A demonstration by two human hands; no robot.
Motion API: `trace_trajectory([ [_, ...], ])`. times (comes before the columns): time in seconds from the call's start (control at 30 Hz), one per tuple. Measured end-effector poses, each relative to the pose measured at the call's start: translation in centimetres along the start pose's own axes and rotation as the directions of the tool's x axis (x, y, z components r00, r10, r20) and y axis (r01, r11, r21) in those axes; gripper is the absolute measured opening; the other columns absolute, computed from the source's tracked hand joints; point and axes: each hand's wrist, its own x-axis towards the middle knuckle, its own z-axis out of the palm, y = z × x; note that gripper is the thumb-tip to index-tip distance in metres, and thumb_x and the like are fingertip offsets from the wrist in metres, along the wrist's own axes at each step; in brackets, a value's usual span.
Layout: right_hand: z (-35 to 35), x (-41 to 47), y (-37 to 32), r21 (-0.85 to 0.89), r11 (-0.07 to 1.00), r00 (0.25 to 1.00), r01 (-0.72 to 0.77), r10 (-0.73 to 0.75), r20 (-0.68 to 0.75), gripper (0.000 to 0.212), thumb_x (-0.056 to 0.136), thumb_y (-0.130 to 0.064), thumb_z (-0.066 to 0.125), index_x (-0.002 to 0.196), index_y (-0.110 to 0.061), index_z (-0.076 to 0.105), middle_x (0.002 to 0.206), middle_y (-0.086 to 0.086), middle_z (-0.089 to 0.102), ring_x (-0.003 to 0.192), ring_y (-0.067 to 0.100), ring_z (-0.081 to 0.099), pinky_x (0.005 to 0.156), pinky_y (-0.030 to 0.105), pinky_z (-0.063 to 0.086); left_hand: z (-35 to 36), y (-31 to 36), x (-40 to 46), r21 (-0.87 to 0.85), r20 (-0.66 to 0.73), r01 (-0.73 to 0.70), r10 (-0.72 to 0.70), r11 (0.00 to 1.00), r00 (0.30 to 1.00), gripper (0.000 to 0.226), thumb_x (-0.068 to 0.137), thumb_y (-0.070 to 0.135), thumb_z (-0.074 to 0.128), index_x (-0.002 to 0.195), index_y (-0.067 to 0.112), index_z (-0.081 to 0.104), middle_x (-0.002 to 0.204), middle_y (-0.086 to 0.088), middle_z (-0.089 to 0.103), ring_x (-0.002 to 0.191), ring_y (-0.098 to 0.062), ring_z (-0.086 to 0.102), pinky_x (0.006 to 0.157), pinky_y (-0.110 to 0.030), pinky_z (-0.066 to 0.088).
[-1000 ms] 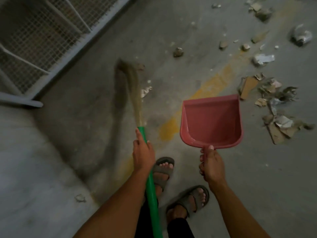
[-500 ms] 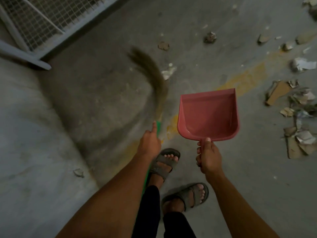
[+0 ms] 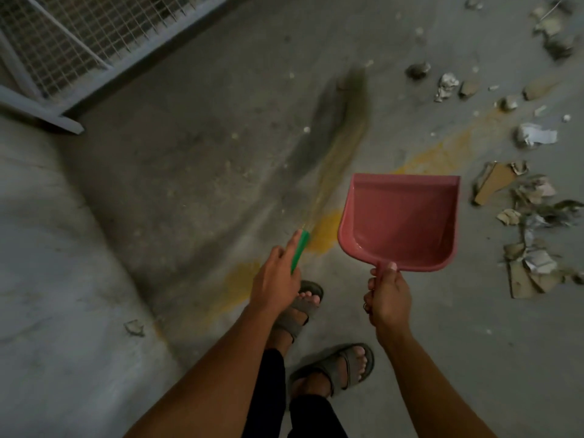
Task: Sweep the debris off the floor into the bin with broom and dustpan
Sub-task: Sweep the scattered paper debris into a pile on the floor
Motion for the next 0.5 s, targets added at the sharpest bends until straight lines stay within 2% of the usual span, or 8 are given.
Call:
trace_trajectory([
  [0.13, 1.0, -1.6, 0.1, -0.019, 1.0, 0.998, 0.017, -0.016, 0.054, 0.054, 0.113, -0.053, 0.035, 0.1, -0.01, 0.066, 0.077, 0.007, 0.06, 0.049, 0.015, 0.048, 0.039, 0.024, 0.035, -1.3, -4.2, -2.4, 0.043, -0.116, 0.199, -0.193, 0.979, 0.974, 0.087, 0.103, 0.023, 0.057, 0.167, 0.041, 0.0, 0.125, -0.008, 0.05, 0.087, -0.027, 0.06, 0.071, -0.036, 0.047],
  [0.23, 1.3, -2.1, 0.5, -0.049, 0.998, 0.995, 0.033, -0.028, 0.097, 0.055, 0.113, -0.052, 0.034, 0.101, -0.009, 0.066, 0.077, 0.008, 0.061, 0.05, 0.016, 0.049, 0.039, 0.023, 0.036, -1.7, -7.1, -3.3, 0.077, -0.133, 0.308, -0.297, 0.948, 0.946, 0.082, 0.106, 0.024, 0.053, 0.169, 0.033, 0.001, 0.13, -0.016, 0.051, 0.097, -0.039, 0.065, 0.079, -0.045, 0.053],
  [0.37, 0.7, -2.1, 1.9, -0.071, 0.996, 0.991, 0.047, -0.038, 0.125, 0.056, 0.114, -0.051, 0.034, 0.104, -0.006, 0.066, 0.078, 0.009, 0.06, 0.049, 0.015, 0.047, 0.038, 0.024, 0.035, -0.5, -8.7, -4.5, 0.184, -0.048, 0.448, -0.448, 0.875, 0.893, 0.091, 0.103, 0.024, 0.058, 0.168, 0.027, -0.006, 0.139, -0.021, 0.046, 0.105, -0.043, 0.065, 0.086, -0.047, 0.054],
  [0.5, -0.8, -1.9, 3.9, -0.083, 0.995, 0.993, 0.047, -0.037, 0.115, 0.055, 0.114, -0.048, 0.034, 0.103, -0.004, 0.065, 0.078, 0.01, 0.059, 0.048, 0.016, 0.046, 0.038, 0.021, 0.034, 3.2, -6.1, -5.3, 0.318, 0.089, 0.391, -0.437, 0.864, 0.895, 0.093, 0.102, 0.031, 0.06, 0.168, 0.02, -0.004, 0.141, -0.023, 0.048, 0.117, -0.041, 0.063, 0.093, -0.047, 0.052],
])
